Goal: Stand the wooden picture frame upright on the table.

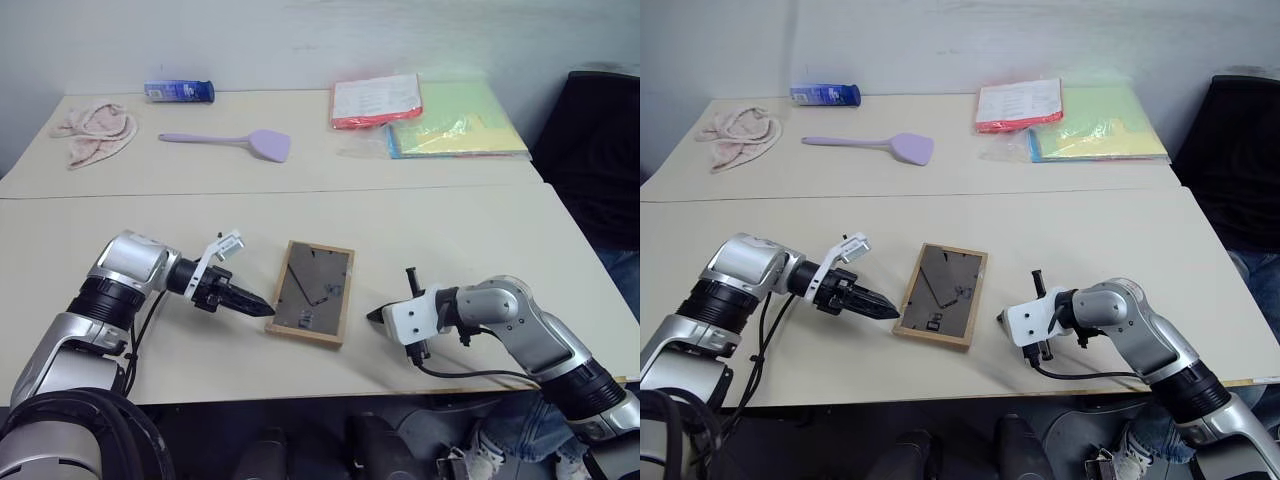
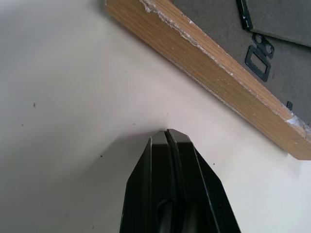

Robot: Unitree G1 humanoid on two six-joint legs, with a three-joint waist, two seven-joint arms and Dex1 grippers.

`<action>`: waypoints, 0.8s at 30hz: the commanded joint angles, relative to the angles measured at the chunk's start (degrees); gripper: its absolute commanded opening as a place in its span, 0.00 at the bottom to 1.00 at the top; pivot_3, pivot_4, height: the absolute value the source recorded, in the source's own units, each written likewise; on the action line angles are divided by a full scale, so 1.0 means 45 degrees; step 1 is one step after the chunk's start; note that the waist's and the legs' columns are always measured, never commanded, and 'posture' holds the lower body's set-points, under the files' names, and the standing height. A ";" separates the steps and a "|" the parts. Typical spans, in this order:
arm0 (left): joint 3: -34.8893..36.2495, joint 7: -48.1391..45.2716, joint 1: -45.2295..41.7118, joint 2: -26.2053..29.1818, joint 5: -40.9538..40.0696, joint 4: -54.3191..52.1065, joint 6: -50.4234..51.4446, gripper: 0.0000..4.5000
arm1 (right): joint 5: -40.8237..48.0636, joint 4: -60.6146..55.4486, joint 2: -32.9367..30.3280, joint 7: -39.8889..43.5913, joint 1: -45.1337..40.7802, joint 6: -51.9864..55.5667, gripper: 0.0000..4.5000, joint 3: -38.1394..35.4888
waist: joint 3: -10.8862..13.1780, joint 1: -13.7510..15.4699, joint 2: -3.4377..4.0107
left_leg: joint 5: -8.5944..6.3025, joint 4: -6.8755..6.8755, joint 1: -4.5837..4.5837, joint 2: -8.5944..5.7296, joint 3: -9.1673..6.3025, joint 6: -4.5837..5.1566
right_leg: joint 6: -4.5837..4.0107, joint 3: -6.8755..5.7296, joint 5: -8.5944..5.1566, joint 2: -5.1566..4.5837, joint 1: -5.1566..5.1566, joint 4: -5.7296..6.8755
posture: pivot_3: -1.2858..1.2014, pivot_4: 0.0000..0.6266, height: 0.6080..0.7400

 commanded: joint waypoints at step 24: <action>0.0556 0.3058 -0.0293 -0.3401 -0.1252 -0.0027 0.0981 0.53 | -0.0538 0.0179 0.0790 -0.0114 0.0036 0.0852 0.00 0.0211 | -0.0096 0.0309 -0.0018 | -0.0013 -0.0007 0.0120 -0.0017 -0.0049 0.0012 | 0.0001 -0.0036 0.0000 -0.0017 0.0164 -0.0117 | 0.52 0.24 1.00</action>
